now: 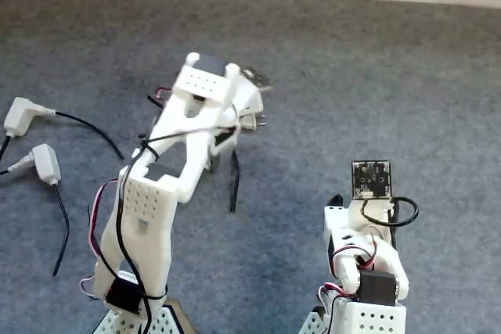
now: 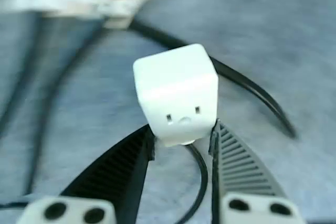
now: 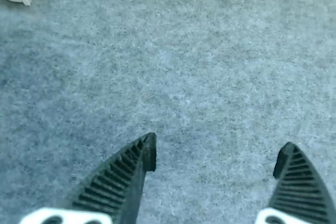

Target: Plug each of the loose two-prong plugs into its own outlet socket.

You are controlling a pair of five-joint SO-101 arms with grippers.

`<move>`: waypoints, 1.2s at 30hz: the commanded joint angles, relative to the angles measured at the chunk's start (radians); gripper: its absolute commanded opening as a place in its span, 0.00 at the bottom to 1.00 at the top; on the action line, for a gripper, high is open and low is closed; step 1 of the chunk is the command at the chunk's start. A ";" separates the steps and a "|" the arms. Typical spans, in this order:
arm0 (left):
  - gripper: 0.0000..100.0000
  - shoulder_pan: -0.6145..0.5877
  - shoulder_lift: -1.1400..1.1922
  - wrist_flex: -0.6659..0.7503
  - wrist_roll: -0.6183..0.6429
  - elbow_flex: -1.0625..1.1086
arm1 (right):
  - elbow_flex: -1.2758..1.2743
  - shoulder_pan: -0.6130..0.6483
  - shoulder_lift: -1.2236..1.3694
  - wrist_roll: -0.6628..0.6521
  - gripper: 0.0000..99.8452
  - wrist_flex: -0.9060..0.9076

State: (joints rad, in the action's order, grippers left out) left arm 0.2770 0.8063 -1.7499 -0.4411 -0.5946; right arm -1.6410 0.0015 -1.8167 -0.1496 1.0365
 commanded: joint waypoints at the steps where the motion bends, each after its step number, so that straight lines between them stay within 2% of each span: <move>1: 0.15 0.116 -0.203 -0.025 -0.049 0.203 | -0.013 0.007 -0.007 -0.009 0.35 -0.015; 8: 0.09 0.133 -0.636 -0.023 -0.140 0.694 | -0.013 0.007 -0.007 -0.009 0.35 -0.016; 12: 0.09 0.110 -0.888 -0.005 -0.230 0.963 | -0.013 0.007 -0.007 -0.009 0.35 -0.018; 16: 0.10 0.038 -1.079 -0.009 -0.381 1.115 | -0.013 0.007 -0.007 -0.009 0.35 -0.018; 21: 0.11 -0.111 -1.173 0.023 -0.543 1.130 | -0.015 0.007 -0.007 -0.009 0.35 -0.019; 23: 0.15 -0.193 -1.187 0.127 -0.509 1.110 | -0.015 0.007 -0.007 -0.009 0.35 -0.019; 27: 0.25 -0.320 -1.176 0.436 -0.431 1.144 | -0.015 0.007 -0.007 -0.009 0.35 -0.019; 29: 0.28 -0.343 -1.171 0.531 -0.428 1.168 | -0.015 0.007 -0.007 -0.009 0.35 -0.019; 33: 0.29 -0.348 -1.173 0.549 -0.514 1.185 | -0.015 0.007 -0.007 -0.011 0.35 -0.019; 36: 0.29 -0.344 -1.164 0.611 -0.486 1.185 | -0.015 0.008 -0.007 -0.011 0.35 -0.019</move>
State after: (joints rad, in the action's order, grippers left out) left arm -0.0560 -0.3491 -1.2160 -0.9398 0.5930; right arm -1.6425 0.0015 -1.8167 -0.1496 1.0365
